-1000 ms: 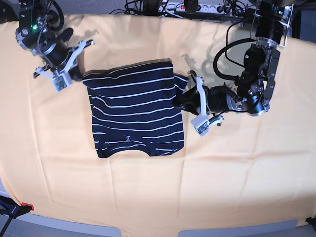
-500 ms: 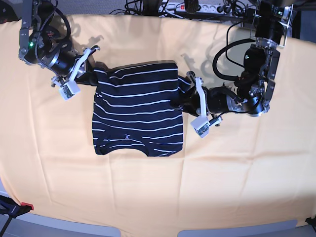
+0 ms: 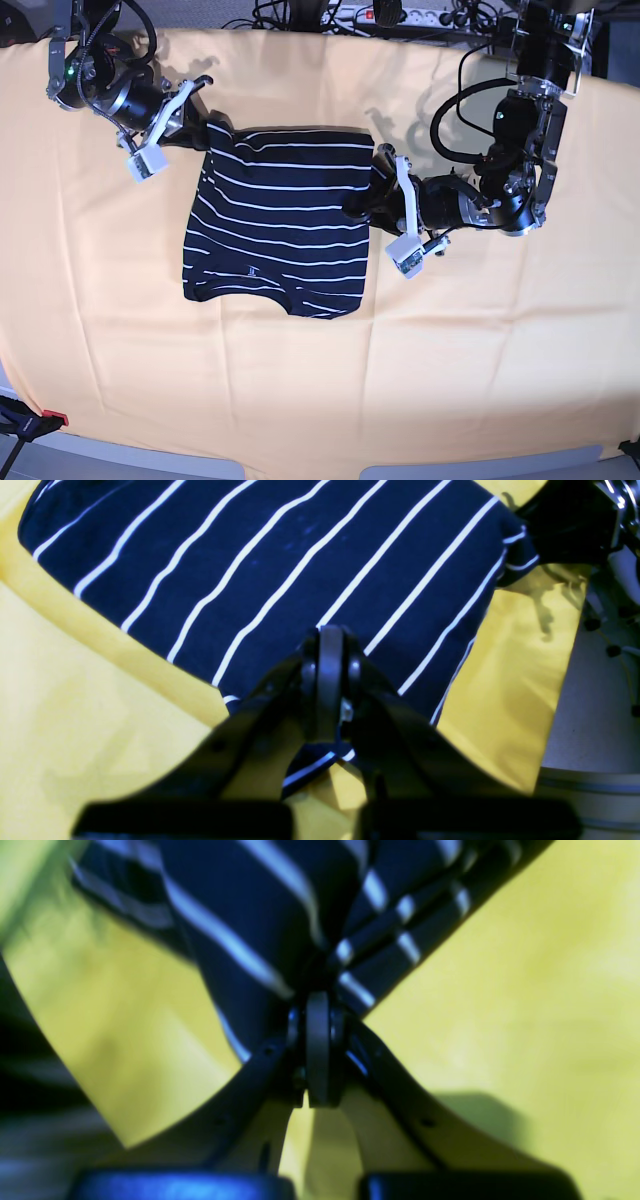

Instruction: Fold the T-shirt properly

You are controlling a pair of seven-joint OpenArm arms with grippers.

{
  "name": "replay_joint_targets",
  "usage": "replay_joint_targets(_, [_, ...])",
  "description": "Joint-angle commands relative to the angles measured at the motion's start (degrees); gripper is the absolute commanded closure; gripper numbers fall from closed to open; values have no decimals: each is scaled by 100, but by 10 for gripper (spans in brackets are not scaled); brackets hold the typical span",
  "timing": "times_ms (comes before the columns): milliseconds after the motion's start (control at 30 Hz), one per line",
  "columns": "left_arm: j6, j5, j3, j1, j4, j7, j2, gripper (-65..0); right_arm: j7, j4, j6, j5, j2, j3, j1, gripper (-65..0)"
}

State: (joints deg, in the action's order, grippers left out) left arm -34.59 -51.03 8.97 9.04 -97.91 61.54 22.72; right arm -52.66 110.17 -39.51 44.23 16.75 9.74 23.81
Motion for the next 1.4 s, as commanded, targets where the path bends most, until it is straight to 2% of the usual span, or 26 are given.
replay_joint_targets(0, [-17, -109, -44, 96, -101, -105, 31, 0, 70, 286, -49, -22, 55, 133, -28, 0])
replay_joint_targets(100, [-17, -120, -44, 98, -101, -107, 31, 0, -15, 809, 874, -498, 55, 363, -28, 0])
replay_joint_targets(133, [-20, -146, -44, 98, -101, -109, 28, 0, -11, 973, 970, -522, 55, 411, -31, 0])
replay_joint_targets(200, [-24, -282, -42, 98, -101, -109, 28, 0, 74, 1250, 868, -326, 55, 431, -35, 0])
replay_joint_targets(300, [-24, -376, -44, 98, -101, -109, 26, 0, 260, 1346, 96, 592, 50, 426, -33, 0])
replay_joint_targets(333, [-22, -372, -42, 98, -101, -109, 26, 0, 334, 1342, -49, 793, 35, 409, -35, 0])
replay_joint_targets(467, [-20, -374, -44, 96, -101, -109, 26, 0, 490, 1292, -49, 778, -138, 245, -85, 0])
replay_joint_targets(600, [-20, -372, -44, 96, -101, -107, 28, 0, 905, 734, -49, -138, -199, -208, -96, 0])
replay_joint_targets(667, [-20, -372, -44, 98, -101, -109, 28, 0, 1032, 343, -49, -350, -199, -415, -98, 0])
replay_joint_targets(733, [-22, -372, -44, 98, -101, -109, 28, 0, 927, 164, -49, -507, -199, -533, -94, 0])
replay_joint_targets(833, [-20, -350, -42, 96, -101, -105, 31, 0, 483, 219, -49, -1204, -195, -476, -94, 0])
replay_joint_targets(900, [-20, -249, -42, 81, -101, -105, 31, 0, 278, 306, 225, -1585, -195, -385, -74, 0])
replay_joint_targets(967, [-24, -197, -44, 33, -101, -109, 31, 0, 107, 387, 402, -1611, -195, -319, -61, 0])
replay_joint_targets(1067, [-46, -190, -44, -33, -101, -105, 31, 0, -105, 595, 422, -1556, -197, -321, -63, 0])
replay_joint_targets(1267, [-146, 13, -55, -13, -136, -98, 175, 0, 170, 1696, 610, -1541, -195, -319, -59, 0])
replay_joint_targets(1367, [-146, -245, -55, -50, -210, 162, 367, 0, 315, 2011, 557, -1270, -195, -210, 11, 0])
